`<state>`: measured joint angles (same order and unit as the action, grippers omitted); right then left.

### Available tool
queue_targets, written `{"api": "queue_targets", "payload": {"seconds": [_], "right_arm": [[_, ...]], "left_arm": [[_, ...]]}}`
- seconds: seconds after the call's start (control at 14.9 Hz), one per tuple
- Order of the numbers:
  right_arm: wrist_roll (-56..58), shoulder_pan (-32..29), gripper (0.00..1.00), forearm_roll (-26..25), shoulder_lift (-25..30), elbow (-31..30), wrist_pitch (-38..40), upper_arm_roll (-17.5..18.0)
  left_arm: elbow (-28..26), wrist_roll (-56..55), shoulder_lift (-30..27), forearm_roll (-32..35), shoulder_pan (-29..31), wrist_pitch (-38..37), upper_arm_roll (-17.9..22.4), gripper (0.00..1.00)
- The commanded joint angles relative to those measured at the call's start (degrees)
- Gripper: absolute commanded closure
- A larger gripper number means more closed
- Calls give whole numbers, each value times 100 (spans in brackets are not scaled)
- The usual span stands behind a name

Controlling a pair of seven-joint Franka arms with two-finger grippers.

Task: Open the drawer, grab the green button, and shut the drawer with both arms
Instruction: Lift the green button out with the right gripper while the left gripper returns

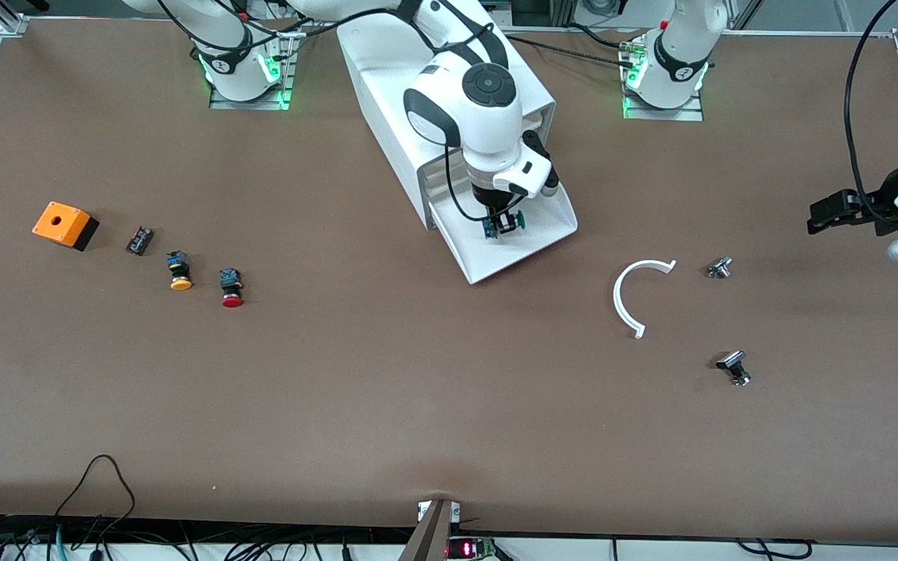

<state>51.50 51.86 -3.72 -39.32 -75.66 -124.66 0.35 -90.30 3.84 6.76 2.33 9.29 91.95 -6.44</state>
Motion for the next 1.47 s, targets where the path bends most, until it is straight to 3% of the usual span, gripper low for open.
{"api": "queue_targets", "payload": {"seconds": [0.0, 0.2, 0.4, 0.6, 0.87, 1.07, 1.41], "right_arm": [[-131, -316, 65, 116, 293, -45, 99, -210], [-140, -475, 64, 599, 451, -72, 82, -701], [-288, -484, 64, 977, 522, -107, 56, -1176], [-710, -493, 64, 1409, 557, -344, 29, -1537], [-1492, -834, 64, 1418, 654, -800, 82, -1731], [-1924, -1335, 64, 1418, 742, -1275, -23, -1731], [-1933, -1888, 64, 1366, 680, -1951, -751, -1731]], "left_arm": [[136, 29, 229, 154, 12, -99, -24, 0], [-250, 55, 388, 145, 20, -20, -33, 0], [-269, 38, 379, 93, 91, -107, -51, 0], [-278, -155, 458, -512, 56, -38, -95, 0], [-322, -2119, 528, -540, -6, 33, -805, 0], [-646, -3395, 808, -549, -268, 865, -1192, 0], [-1138, -4610, 1669, -470, -901, 2981, -1246, 0]]}}
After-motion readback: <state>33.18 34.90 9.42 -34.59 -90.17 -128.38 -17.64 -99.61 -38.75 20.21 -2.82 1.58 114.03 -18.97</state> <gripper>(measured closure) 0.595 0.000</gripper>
